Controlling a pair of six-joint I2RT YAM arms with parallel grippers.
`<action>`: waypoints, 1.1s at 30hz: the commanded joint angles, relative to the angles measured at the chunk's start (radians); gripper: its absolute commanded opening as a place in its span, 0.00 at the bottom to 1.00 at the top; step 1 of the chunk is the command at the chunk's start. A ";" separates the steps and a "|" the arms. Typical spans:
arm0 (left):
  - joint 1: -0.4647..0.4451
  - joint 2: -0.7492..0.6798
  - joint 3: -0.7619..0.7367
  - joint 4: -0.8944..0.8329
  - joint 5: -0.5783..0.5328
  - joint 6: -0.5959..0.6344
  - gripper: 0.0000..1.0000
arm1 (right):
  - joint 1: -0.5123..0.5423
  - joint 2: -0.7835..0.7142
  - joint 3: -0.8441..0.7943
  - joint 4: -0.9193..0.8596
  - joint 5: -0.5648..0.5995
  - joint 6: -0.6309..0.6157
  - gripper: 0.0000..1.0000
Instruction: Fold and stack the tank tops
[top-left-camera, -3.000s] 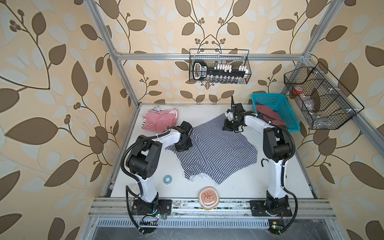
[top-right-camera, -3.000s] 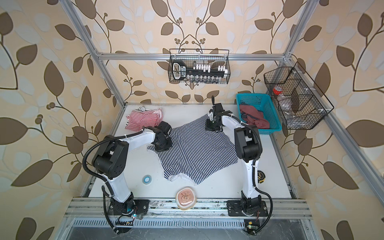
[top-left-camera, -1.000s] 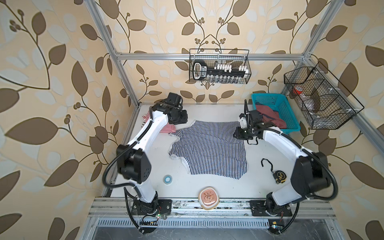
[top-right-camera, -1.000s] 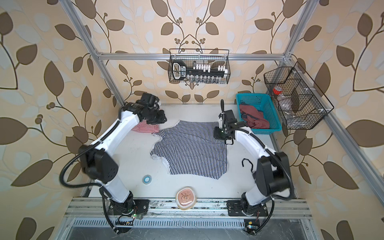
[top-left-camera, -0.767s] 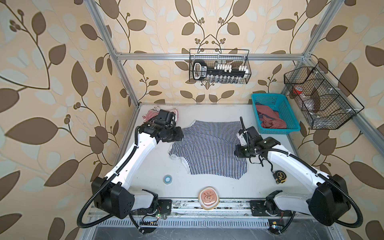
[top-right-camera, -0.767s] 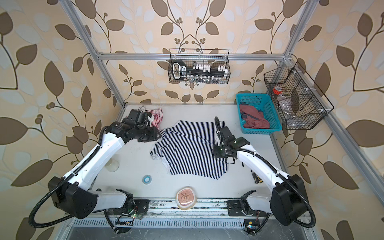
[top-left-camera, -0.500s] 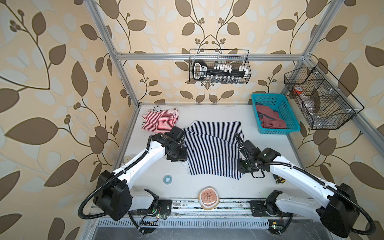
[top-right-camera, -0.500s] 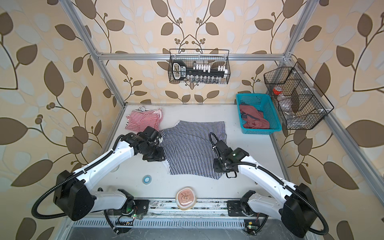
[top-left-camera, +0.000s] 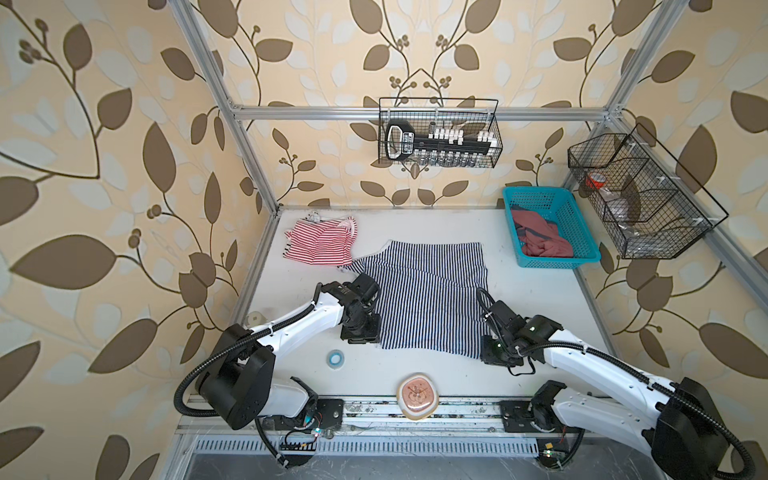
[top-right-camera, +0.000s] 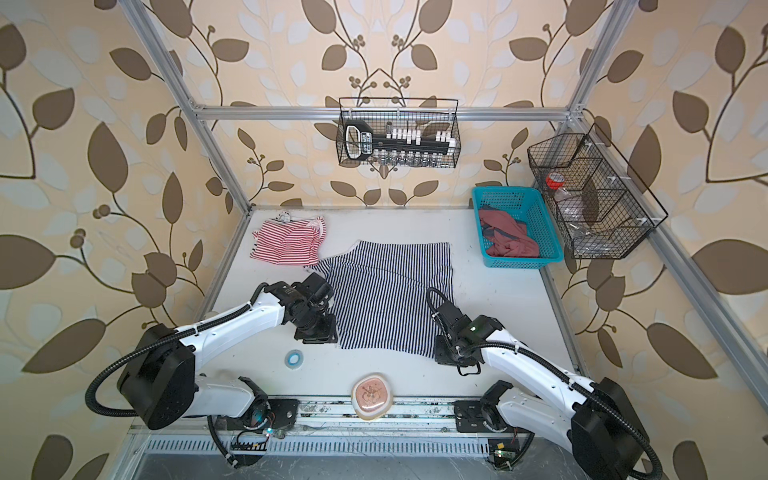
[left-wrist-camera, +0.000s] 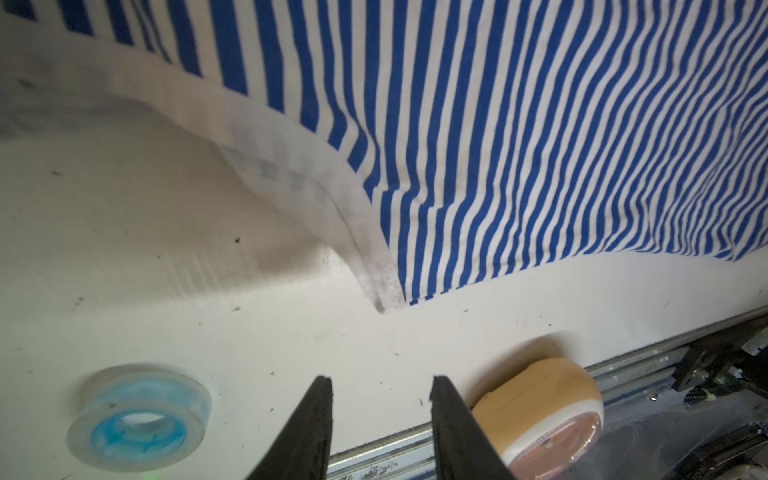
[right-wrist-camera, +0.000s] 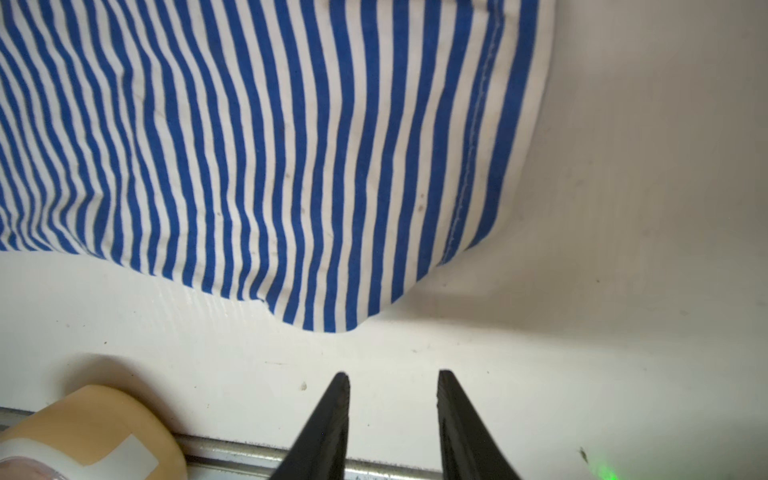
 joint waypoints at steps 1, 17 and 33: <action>-0.013 0.028 -0.018 0.042 0.033 -0.020 0.42 | 0.005 0.031 -0.027 0.103 -0.035 0.036 0.40; -0.013 0.147 -0.066 0.115 0.028 -0.037 0.42 | 0.004 0.088 0.045 0.088 0.029 0.024 0.00; -0.013 0.091 -0.102 0.135 0.018 -0.070 0.42 | 0.053 0.512 0.406 -0.075 0.079 -0.188 0.32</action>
